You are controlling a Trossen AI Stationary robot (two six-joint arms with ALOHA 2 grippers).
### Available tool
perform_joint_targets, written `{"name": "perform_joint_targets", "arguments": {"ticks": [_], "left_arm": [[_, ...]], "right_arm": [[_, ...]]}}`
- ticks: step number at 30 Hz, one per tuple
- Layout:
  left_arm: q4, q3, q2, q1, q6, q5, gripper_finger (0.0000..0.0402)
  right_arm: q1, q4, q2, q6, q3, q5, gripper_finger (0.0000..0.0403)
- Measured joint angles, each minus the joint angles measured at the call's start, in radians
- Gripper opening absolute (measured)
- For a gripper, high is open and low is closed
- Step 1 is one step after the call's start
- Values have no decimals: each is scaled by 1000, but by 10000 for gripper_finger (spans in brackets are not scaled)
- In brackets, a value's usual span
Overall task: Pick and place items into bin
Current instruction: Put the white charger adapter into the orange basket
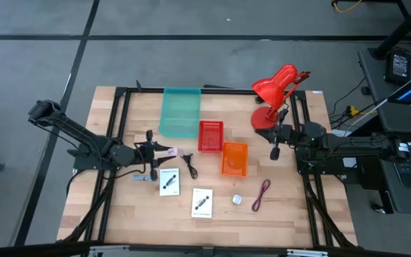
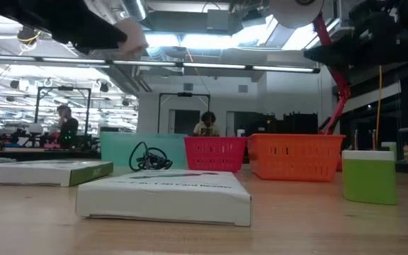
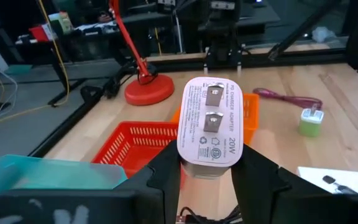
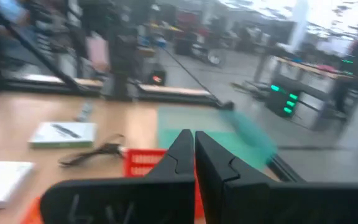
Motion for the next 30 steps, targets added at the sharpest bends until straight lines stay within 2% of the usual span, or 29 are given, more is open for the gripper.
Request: {"name": "perform_joint_targets", "arguments": {"ticks": [3, 6, 9, 13, 22, 28, 30], "left_arm": [[-1, 14, 39, 27, 0, 17, 108], [4, 26, 89, 66, -1, 34, 108], [6, 47, 142, 111, -1, 106, 108], [21, 103, 217, 177, -1, 208, 108], [19, 212, 375, 266, 44, 350, 108], [19, 253, 425, 293, 86, 394, 108], [19, 259, 428, 299, 86, 396, 108]], "right_arm": [[0, -2, 3, 22, 0, -60, 0], [1, -2, 18, 73, 0, -73, 2], [3, -2, 44, 73, 0, -73, 13], [22, 34, 99, 74, 0, -73, 46], [116, 159, 219, 73, 4, -74, 120], [205, 36, 295, 46, 126, -68, 139], [237, -30, 334, 51, 179, -20, 140]]}}
